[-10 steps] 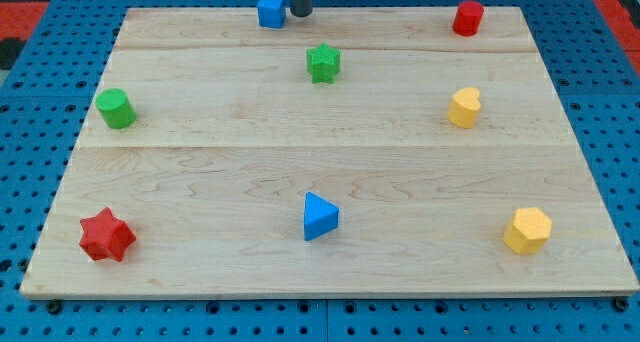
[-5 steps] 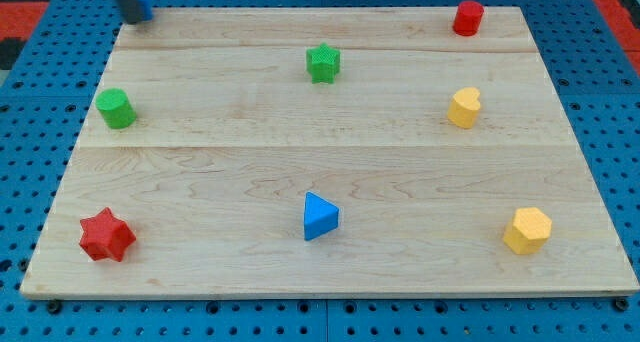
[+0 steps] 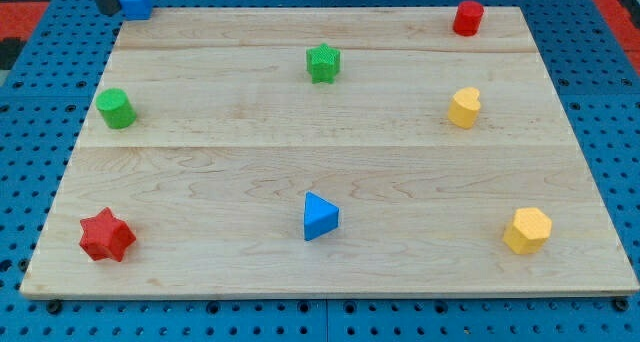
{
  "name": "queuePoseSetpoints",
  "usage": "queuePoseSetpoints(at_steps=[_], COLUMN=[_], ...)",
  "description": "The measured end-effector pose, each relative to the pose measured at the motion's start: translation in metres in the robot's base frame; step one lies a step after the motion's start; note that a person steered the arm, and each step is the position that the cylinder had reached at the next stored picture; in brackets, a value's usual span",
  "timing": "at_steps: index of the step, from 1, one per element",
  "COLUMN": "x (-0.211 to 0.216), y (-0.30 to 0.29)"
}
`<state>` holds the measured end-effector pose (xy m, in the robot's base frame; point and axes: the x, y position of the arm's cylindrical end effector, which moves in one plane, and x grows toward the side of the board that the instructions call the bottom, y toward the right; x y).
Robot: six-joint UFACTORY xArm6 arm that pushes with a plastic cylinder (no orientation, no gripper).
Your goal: Move the blue cube top left of the board
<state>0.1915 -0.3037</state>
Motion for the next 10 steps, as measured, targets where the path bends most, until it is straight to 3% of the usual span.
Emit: queuePoseSetpoints(at_steps=[1,2,3,6,10], x=[0.0,0.04,0.088,0.013,0.028], y=[0.011,0.088,0.115,0.165,0.169])
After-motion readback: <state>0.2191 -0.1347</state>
